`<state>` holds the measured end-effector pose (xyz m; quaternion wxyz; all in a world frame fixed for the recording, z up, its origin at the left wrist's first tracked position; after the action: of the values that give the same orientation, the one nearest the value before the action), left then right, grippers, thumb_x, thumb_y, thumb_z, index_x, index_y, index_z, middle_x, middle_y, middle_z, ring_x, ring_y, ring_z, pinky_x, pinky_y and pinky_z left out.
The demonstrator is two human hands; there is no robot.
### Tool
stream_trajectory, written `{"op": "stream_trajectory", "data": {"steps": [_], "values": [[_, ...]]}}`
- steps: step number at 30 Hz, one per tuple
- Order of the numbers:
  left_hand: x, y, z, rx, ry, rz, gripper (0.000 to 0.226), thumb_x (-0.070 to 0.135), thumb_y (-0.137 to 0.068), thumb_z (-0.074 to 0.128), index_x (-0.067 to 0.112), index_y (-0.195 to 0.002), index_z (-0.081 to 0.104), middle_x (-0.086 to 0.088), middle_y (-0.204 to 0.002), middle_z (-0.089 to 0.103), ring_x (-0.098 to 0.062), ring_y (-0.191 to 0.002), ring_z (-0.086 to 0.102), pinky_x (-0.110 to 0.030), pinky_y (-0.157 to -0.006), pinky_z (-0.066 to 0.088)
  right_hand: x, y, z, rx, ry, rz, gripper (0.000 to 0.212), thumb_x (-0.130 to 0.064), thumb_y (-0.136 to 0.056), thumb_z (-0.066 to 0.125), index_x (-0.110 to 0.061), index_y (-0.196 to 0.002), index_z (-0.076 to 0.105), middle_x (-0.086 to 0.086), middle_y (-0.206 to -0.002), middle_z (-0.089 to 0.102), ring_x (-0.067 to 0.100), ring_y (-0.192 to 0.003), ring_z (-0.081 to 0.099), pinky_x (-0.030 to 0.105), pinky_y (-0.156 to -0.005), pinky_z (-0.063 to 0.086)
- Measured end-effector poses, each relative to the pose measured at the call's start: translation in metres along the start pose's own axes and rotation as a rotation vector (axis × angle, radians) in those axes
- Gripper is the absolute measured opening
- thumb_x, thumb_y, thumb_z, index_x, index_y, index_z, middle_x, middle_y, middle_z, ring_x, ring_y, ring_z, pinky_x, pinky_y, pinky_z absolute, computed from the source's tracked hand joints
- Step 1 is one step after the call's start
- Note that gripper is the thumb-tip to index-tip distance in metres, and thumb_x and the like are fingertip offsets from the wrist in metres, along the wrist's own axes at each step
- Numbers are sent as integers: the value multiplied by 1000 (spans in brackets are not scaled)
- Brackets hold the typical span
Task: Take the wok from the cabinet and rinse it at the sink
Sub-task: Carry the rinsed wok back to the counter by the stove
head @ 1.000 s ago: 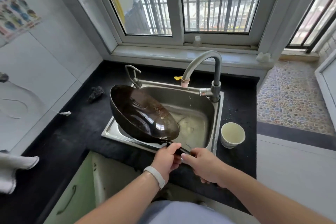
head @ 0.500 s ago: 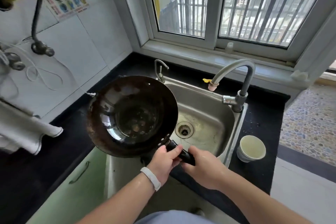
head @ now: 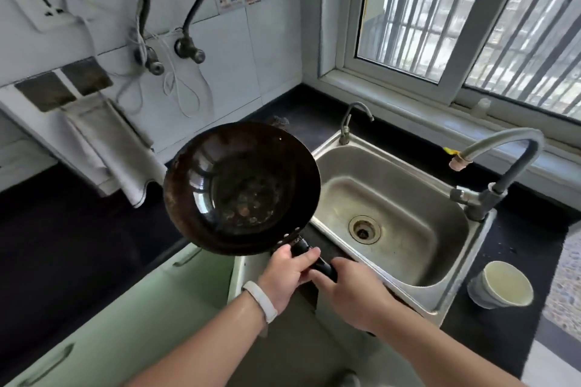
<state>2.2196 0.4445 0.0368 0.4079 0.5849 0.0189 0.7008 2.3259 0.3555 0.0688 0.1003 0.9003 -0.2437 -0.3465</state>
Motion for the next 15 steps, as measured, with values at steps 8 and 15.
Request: {"op": "stream_trajectory", "data": {"steps": [8,15], "values": [[-2,73,-122,124,57,70,11,10,-90,66,7,-93,56,-7,-79,64,-16,-69,66,-25,-58,54,-100,32,78,-121,74,-100,41,-58,-88,56,-18,-83,58,-1,-72,64,16,-60,60,32,-52,43],[-18,164,-254,325,160,104,17,15,-85,71,12,-87,54,-5,-78,60,-17,-73,59,-32,-72,50,-201,68,184,-277,137,-203,34,-50,-85,57,-17,-75,56,-3,-63,58,15,-50,50,30,-48,39]]}}
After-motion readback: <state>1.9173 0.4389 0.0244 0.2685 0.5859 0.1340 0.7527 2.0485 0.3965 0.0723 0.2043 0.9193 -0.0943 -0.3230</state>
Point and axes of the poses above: each hand's wrist, its own y-axis away from the middle knuckle, its own z-axis out of the palm, x = y × z, the point moved 3 cm from there along -y, towards the middle knuckle
